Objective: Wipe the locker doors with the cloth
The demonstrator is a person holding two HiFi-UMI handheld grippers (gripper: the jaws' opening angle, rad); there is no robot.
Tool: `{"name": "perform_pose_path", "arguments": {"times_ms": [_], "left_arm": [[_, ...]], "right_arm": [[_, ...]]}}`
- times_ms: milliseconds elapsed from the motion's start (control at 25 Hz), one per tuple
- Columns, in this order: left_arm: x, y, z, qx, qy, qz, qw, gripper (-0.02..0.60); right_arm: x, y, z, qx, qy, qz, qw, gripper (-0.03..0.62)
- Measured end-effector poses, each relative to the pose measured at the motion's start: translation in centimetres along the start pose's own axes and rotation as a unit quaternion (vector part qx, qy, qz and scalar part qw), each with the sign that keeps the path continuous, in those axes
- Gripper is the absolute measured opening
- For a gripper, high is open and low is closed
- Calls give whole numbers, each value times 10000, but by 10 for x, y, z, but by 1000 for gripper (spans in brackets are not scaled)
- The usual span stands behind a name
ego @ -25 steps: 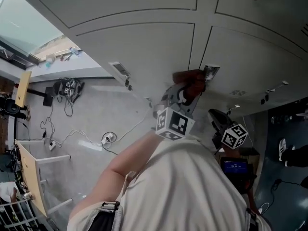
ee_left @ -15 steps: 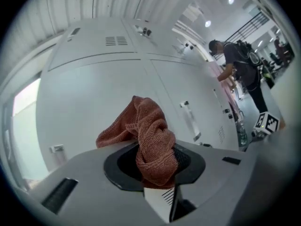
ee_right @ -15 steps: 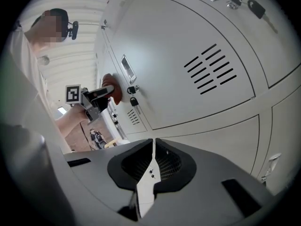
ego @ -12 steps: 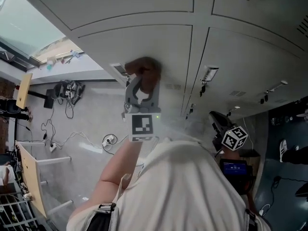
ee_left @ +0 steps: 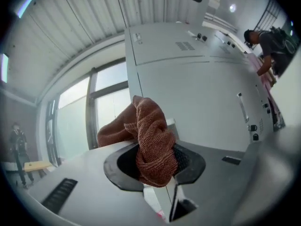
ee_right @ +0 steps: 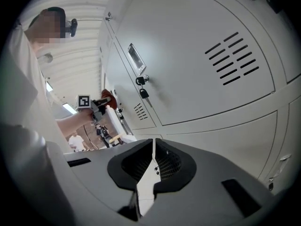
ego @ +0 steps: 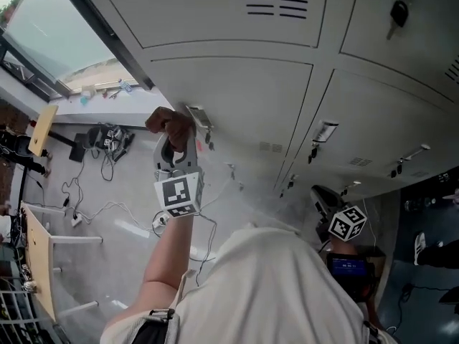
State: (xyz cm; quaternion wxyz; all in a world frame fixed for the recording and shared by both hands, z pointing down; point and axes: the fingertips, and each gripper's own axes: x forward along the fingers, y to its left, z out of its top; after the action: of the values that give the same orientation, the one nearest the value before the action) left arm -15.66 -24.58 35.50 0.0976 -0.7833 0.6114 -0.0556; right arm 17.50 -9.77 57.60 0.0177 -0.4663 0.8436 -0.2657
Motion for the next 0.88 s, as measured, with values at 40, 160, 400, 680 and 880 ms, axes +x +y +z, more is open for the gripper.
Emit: {"name": "perform_pose_path", "arguments": {"times_ms": [40, 160, 400, 680, 880], "left_arm": [[6, 2, -9, -90, 170, -86, 9998, 112], [19, 14, -9, -337, 147, 14, 9993, 114], [19, 0, 27, -349, -162, -141, 9992, 112], [8, -149, 56, 969, -434, -2091, 9721, 112], [4, -220, 77, 934, -567, -2790, 9541, 112]], "right_arm": [[0, 2, -1, -7, 16, 8, 10000, 29], [2, 5, -3, -69, 35, 33, 10000, 29], [-5, 4, -4, -6, -9, -54, 10000, 29], [-11, 0, -14, 113, -39, -105, 9999, 29], [-21, -1, -5, 135, -167, -140, 9997, 29]]}}
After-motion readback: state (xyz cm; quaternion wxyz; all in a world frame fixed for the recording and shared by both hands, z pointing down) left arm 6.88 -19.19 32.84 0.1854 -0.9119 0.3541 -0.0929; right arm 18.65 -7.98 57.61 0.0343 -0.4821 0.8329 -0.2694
